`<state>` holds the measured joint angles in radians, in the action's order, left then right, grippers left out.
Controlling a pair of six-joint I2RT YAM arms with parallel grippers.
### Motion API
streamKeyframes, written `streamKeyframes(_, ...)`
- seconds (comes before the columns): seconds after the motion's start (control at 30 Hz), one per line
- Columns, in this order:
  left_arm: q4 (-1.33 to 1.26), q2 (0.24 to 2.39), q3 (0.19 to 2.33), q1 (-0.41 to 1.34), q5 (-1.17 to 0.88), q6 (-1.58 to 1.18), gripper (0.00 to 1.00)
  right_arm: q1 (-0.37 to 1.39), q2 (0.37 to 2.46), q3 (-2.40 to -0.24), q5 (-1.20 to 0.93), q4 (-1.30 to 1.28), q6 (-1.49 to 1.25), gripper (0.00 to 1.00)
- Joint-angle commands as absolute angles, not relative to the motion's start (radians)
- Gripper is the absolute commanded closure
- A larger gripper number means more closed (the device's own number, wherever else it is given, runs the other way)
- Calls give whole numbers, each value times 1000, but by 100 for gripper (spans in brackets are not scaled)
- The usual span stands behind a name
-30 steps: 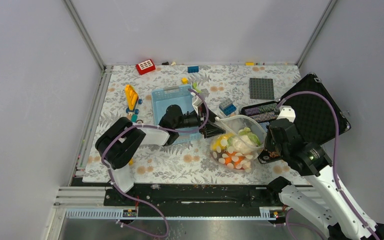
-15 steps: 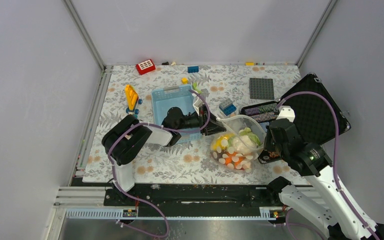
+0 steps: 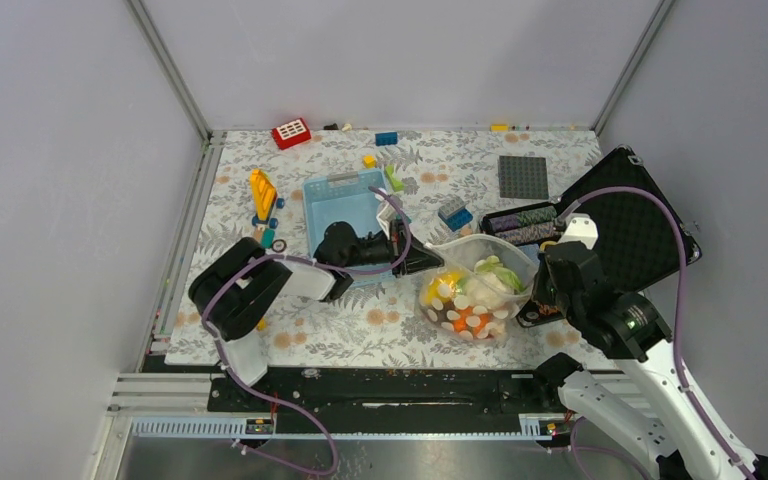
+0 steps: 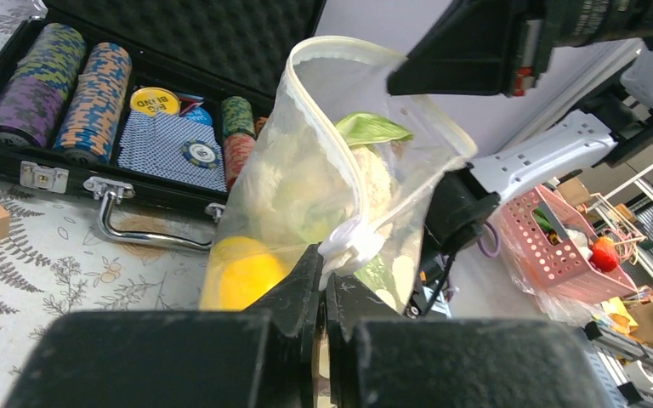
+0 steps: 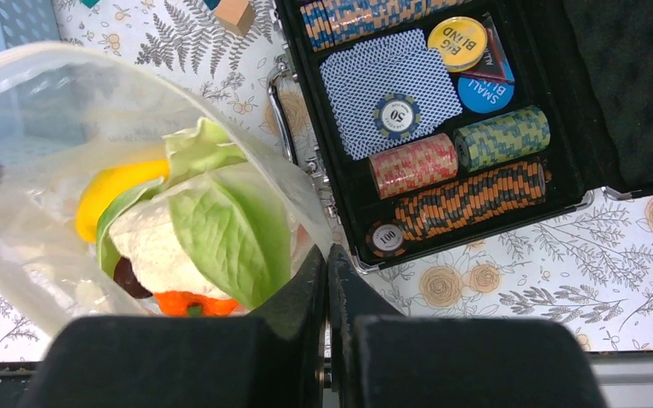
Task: Place the food in the zip-top bag and seal the zipper
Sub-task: Zip the zipper food storage bag at the center of the board.
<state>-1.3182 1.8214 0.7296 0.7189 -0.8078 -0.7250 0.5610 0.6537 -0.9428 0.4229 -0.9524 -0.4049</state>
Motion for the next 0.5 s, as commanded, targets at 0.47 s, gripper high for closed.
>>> streamKeyframes(0.47,-721,1134,541,791,-631,-346,100,557,595,-901,489,-825,-302,65)
